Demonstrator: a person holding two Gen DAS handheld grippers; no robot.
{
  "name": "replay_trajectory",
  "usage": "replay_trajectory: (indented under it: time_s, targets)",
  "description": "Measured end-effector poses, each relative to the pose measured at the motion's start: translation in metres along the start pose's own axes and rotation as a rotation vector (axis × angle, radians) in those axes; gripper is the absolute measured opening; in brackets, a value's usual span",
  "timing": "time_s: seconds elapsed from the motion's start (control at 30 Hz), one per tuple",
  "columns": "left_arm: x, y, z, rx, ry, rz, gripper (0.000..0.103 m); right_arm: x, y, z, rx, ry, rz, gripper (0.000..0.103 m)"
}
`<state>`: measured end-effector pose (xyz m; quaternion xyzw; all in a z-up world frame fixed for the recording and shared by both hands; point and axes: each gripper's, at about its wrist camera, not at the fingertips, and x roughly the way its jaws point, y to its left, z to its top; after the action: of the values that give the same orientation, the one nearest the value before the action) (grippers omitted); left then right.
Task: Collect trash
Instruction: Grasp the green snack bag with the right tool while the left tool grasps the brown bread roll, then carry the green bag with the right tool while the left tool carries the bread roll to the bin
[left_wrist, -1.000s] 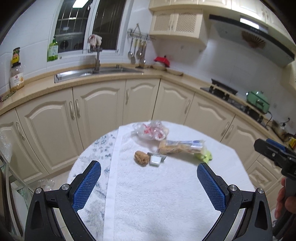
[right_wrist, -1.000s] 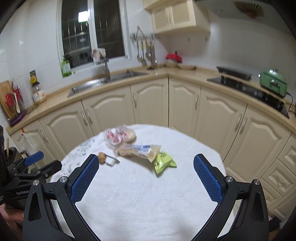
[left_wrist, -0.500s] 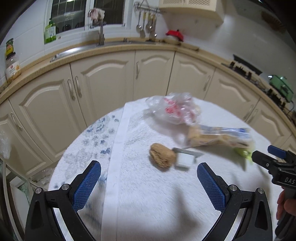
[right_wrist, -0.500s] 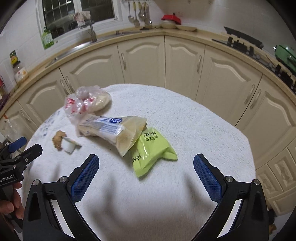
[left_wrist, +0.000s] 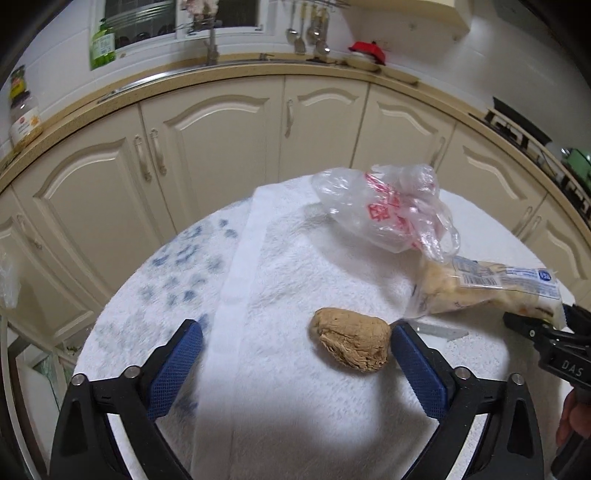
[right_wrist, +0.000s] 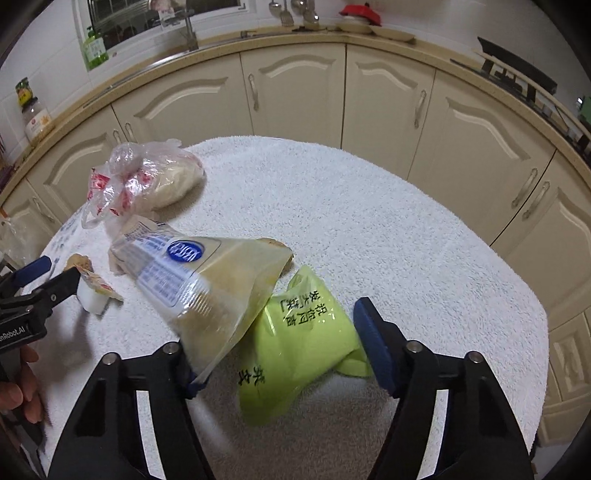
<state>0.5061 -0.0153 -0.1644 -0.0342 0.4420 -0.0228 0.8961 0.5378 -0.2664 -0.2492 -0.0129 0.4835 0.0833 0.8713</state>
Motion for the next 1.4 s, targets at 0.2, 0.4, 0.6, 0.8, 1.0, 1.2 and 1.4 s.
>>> replay_trajectory:
  time_s: [0.2, 0.4, 0.6, 0.8, 1.0, 1.2, 1.4]
  targets:
    - [0.014, -0.007, 0.006, 0.041, -0.001, -0.077, 0.062, -0.003, -0.006, -0.004, 0.010, -0.018, 0.002, 0.047]
    - [0.023, -0.009, 0.009, 0.057, -0.010, -0.119, 0.038, -0.012, -0.012, -0.014, 0.049, -0.023, 0.033, 0.042]
    - [0.022, 0.004, 0.001, 0.009, -0.007, -0.143, 0.037, -0.027, -0.019, -0.030, 0.100, -0.023, 0.062, 0.042]
    - [-0.008, 0.015, -0.020, 0.003, -0.034, -0.134, 0.037, -0.053, -0.023, -0.050, 0.132, -0.036, 0.083, 0.042]
    - [-0.048, 0.007, -0.037, 0.020, -0.088, -0.143, 0.037, -0.088, -0.021, -0.066, 0.147, -0.076, 0.094, 0.042]
    - [-0.088, -0.019, -0.051, 0.061, -0.163, -0.172, 0.037, -0.133, -0.021, -0.082, 0.165, -0.152, 0.107, 0.042]
    - [-0.128, -0.057, -0.069, 0.128, -0.237, -0.221, 0.038, -0.184, -0.033, -0.100, 0.187, -0.242, 0.093, 0.042]
